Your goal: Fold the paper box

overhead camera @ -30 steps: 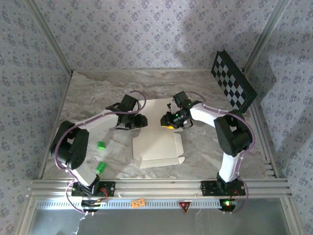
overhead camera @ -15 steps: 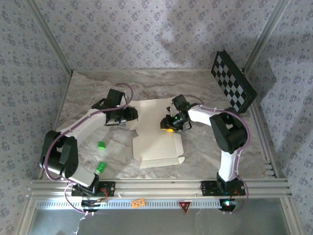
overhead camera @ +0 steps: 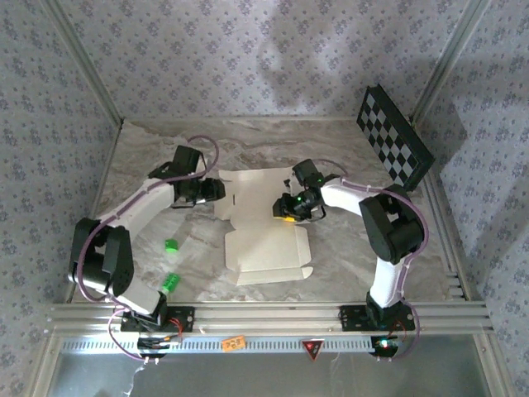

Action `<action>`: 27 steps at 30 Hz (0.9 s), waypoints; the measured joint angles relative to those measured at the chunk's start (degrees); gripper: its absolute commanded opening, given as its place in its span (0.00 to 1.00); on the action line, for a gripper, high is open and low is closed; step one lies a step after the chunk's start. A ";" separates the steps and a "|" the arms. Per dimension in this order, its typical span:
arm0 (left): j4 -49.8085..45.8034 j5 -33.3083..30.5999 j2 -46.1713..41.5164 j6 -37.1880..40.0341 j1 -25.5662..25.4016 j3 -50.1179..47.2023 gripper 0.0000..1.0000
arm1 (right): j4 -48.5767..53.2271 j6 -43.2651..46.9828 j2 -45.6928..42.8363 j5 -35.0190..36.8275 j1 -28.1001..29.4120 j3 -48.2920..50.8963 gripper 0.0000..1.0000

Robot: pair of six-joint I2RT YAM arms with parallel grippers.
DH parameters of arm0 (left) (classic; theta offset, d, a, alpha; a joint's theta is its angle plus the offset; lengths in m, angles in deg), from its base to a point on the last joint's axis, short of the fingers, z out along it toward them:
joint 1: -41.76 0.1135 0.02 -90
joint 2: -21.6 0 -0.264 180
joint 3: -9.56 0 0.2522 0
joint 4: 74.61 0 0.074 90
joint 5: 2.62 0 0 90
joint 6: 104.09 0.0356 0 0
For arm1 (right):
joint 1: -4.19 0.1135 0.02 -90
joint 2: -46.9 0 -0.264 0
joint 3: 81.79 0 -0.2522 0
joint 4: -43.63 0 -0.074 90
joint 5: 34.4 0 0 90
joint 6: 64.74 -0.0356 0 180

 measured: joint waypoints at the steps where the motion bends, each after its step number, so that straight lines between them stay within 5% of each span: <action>1: 0.04 0.20 1.22 0.13 0.20 1.66 0.48 | 0.42 0.00 0.07 0.00 -0.02 -1.11 0.39; 17: 1.92 3.69 19.12 -4.52 2.62 18.75 0.63 | -3.67 -4.61 20.46 -3.28 -2.45 -31.10 0.38; 27: 2.62 3.65 22.71 -7.67 2.89 24.00 0.67 | -6.36 -8.61 27.65 -4.42 -4.33 -34.69 0.38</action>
